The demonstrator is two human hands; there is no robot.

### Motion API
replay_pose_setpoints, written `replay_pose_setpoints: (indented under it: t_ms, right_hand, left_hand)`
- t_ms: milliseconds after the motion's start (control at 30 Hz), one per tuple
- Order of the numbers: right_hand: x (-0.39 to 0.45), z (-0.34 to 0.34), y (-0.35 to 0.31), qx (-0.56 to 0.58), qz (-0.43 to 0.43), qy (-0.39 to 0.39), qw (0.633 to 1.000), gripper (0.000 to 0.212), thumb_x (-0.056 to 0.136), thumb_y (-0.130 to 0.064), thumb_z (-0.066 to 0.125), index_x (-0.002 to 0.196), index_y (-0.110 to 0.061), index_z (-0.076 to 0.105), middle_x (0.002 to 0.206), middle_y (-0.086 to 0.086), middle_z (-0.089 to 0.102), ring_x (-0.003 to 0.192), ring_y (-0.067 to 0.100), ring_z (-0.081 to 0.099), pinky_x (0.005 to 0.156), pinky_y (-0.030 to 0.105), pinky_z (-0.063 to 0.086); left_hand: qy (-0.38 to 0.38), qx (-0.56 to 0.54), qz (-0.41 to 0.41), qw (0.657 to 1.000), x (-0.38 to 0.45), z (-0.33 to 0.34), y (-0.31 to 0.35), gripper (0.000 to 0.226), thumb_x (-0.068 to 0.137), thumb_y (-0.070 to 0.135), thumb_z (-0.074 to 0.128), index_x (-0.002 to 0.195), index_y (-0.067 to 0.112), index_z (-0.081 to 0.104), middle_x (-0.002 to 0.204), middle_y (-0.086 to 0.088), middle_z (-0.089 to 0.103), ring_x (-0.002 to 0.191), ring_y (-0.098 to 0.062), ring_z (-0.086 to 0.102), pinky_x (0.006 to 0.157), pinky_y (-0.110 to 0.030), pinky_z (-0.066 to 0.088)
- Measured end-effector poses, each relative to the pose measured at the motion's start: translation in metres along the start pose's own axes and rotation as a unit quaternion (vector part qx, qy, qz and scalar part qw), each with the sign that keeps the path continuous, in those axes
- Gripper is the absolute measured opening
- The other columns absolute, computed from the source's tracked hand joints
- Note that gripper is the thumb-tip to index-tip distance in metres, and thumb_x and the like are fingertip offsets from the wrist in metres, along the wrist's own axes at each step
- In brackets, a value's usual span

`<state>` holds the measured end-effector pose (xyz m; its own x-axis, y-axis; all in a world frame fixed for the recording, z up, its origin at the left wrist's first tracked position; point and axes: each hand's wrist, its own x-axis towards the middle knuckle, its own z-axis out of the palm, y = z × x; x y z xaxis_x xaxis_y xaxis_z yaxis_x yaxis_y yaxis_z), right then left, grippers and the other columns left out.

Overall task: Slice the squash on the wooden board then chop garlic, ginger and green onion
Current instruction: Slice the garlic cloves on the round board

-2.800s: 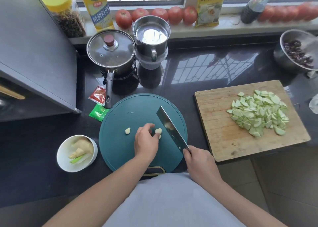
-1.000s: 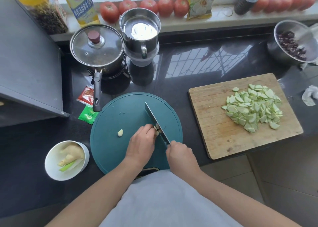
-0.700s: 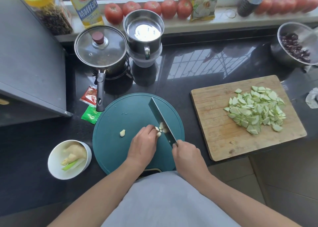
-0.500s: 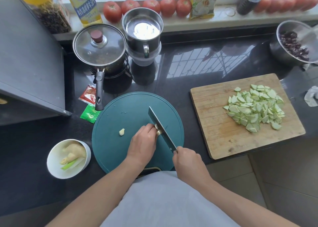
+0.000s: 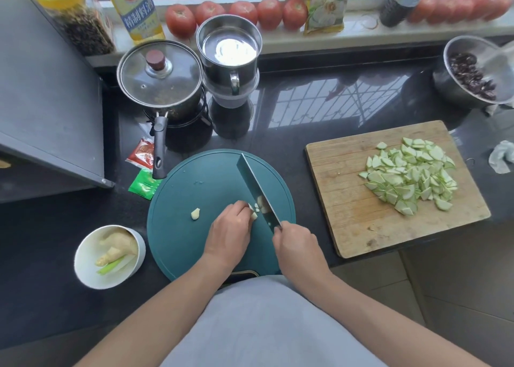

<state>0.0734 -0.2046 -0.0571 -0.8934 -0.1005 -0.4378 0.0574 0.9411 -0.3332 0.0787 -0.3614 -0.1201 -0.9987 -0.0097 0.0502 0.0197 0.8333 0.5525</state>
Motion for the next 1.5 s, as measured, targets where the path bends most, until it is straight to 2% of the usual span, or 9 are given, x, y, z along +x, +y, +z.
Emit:
replay_pose_setpoints:
  t_ms: [533,733,867,1033,1100,1167,1267,1367,1500]
  right_hand:
    - [-0.013,0.015,0.009,-0.051,-0.002,-0.051,0.997,0.035,0.098,-0.023,0.039,0.066,-0.023,0.028,0.062,-0.007,0.037,0.059,0.023,0.041,0.048,0.034,0.025]
    - [0.021,0.009,-0.020,0.003,-0.034,-0.014,0.999,0.029,0.102,-0.028,0.039,0.082,-0.012,0.051,0.078,0.009,0.062,0.071,0.033,0.060,0.061,0.039,0.048]
    - [0.013,0.002,-0.012,0.018,-0.029,-0.002,0.999,0.032,0.102,-0.032,0.037,0.080,-0.014,0.051,0.077,0.008,0.061,0.070,0.033,0.059,0.060,0.039,0.046]
    - [-0.002,0.000,0.001,0.002,-0.014,-0.006,1.000,0.032,0.101,-0.033,0.039,0.072,-0.020,0.042,0.065,-0.003,0.047,0.062,0.028,0.050,0.056,0.036,0.037]
    - [-0.007,0.002,0.003,-0.001,-0.009,-0.010,1.000,0.034,0.101,-0.033,0.039,0.068,-0.023,0.037,0.062,-0.006,0.043,0.058,0.025,0.046,0.055,0.035,0.033]
    - [-0.011,0.006,0.004,-0.007,-0.006,-0.016,1.000,0.036,0.101,-0.031,0.038,0.066,-0.024,0.033,0.061,-0.007,0.042,0.054,0.020,0.042,0.054,0.035,0.030]
    - [-0.012,0.009,0.004,-0.013,-0.002,-0.028,1.000,0.035,0.100,-0.027,0.038,0.066,-0.023,0.030,0.061,-0.007,0.041,0.054,0.021,0.040,0.054,0.035,0.029]
    - [-0.014,0.010,0.004,-0.014,-0.003,-0.032,0.999,0.036,0.099,-0.025,0.038,0.065,-0.023,0.030,0.061,-0.008,0.041,0.052,0.014,0.036,0.048,0.035,0.024]
    - [-0.016,0.012,0.005,-0.016,-0.008,-0.037,0.999,0.036,0.098,-0.022,0.040,0.065,-0.024,0.029,0.062,-0.009,0.039,0.052,0.014,0.034,0.046,0.032,0.021]
  left_hand:
    - [-0.022,0.024,0.002,0.999,0.001,-0.001,-0.002,0.010,0.087,-0.003,0.069,0.087,0.006,0.065,0.089,-0.007,0.062,0.080,-0.032,0.060,0.058,-0.046,0.053]
    - [-0.012,0.026,0.011,1.000,0.001,-0.004,0.001,0.019,0.081,-0.008,0.073,0.080,0.008,0.062,0.084,-0.006,0.059,0.073,-0.029,0.056,0.053,-0.038,0.045]
    - [-0.026,0.012,0.010,1.000,-0.003,-0.006,0.001,0.003,0.092,0.004,0.066,0.091,0.005,0.065,0.101,-0.006,0.062,0.080,-0.030,0.060,0.059,-0.043,0.052]
    - [0.001,-0.076,-0.099,0.992,-0.012,-0.012,0.001,0.004,0.091,0.010,0.072,0.094,0.008,0.070,0.107,0.000,0.062,0.077,-0.024,0.065,0.069,-0.035,0.053]
    - [0.013,-0.167,-0.256,0.952,-0.006,-0.015,0.003,0.006,0.090,0.010,0.070,0.086,0.014,0.070,0.093,0.004,0.066,0.079,-0.020,0.068,0.074,-0.033,0.053]
    - [0.008,-0.277,-0.417,0.866,0.004,-0.017,0.007,0.009,0.090,0.012,0.069,0.084,0.019,0.067,0.083,0.002,0.071,0.074,-0.021,0.074,0.068,-0.030,0.053]
    - [0.013,-0.373,-0.516,0.771,0.019,-0.012,0.016,0.006,0.091,0.011,0.070,0.089,0.012,0.065,0.089,-0.008,0.074,0.059,-0.019,0.074,0.061,-0.026,0.056]
    - [0.027,-0.405,-0.551,0.730,0.028,-0.007,0.017,0.006,0.091,0.004,0.068,0.088,0.006,0.064,0.100,-0.020,0.071,0.057,-0.023,0.071,0.066,-0.031,0.063]
    - [0.040,-0.400,-0.563,0.722,0.033,-0.001,0.018,0.005,0.089,0.002,0.068,0.086,0.006,0.065,0.098,-0.021,0.071,0.061,-0.026,0.072,0.069,-0.038,0.065]
